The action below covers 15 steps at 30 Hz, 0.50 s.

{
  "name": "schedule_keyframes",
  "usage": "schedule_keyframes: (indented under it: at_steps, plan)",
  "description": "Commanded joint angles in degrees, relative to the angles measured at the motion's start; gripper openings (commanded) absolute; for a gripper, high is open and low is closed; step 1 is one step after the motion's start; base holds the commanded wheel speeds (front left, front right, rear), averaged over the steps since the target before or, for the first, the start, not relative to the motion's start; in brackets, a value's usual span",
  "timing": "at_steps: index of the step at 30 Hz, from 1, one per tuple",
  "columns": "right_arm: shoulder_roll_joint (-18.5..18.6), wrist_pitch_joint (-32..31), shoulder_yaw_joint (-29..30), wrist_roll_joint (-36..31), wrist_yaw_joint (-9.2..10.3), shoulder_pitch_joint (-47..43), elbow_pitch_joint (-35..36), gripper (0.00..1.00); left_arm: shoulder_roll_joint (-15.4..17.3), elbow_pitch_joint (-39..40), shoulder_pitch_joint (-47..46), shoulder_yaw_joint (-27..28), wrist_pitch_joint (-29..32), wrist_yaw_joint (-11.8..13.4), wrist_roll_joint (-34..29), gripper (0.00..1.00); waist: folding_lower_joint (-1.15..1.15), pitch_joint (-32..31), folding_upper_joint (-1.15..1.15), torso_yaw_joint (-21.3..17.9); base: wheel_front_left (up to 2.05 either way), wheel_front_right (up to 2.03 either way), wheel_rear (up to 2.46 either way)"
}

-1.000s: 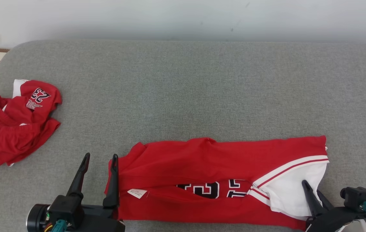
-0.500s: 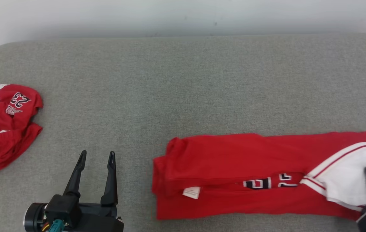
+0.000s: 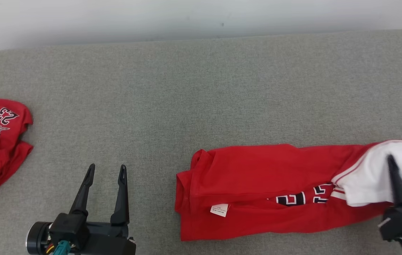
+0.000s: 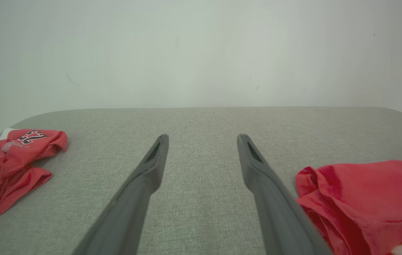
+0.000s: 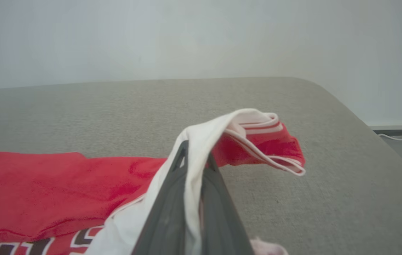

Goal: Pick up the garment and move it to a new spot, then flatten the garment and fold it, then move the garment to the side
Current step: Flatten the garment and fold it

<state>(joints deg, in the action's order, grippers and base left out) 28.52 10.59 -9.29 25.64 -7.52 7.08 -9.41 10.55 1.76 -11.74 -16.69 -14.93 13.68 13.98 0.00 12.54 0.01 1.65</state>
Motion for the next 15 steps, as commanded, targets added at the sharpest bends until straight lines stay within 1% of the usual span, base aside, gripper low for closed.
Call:
schedule_keyframes:
  at_steps: [1,4,8,12,15]
  plan:
    - [-0.61,-0.63,-0.79,-1.19,0.06,-0.52,2.46,0.0,-0.02,-0.09,0.43,0.17,-0.22,-0.17,-0.62,1.0,0.0,-0.13,-0.01,-0.21,0.0,0.0,0.0]
    - [-1.91,-3.26,-3.51,-2.81,0.06,-1.64,9.88,0.0,-0.21,-0.27,0.8,0.27,-0.22,-0.4,-0.72,1.0,0.0,-0.39,-0.01,-0.45,0.0,0.0,0.0]
    - [-3.76,-7.56,-8.1,-3.91,0.05,-2.83,17.04,0.0,-0.51,-0.6,0.79,0.14,-0.22,-0.82,-0.73,1.0,0.0,-0.84,-0.01,-0.41,0.0,0.0,0.0]
    - [-6.47,-10.01,-12.29,-3.94,0.05,-2.43,20.56,0.0,-0.8,-0.92,0.49,-0.05,-0.22,-1.24,-0.83,1.0,0.0,-1.04,-0.01,-0.06,0.0,0.0,0.0]
    - [-8.39,-10.85,-15.7,-3.46,0.05,-0.98,20.25,0.0,-0.99,-1.27,0.37,-0.01,-0.22,-1.52,-0.92,1.0,0.0,-1.11,-0.01,0.07,0.0,0.0,0.0]
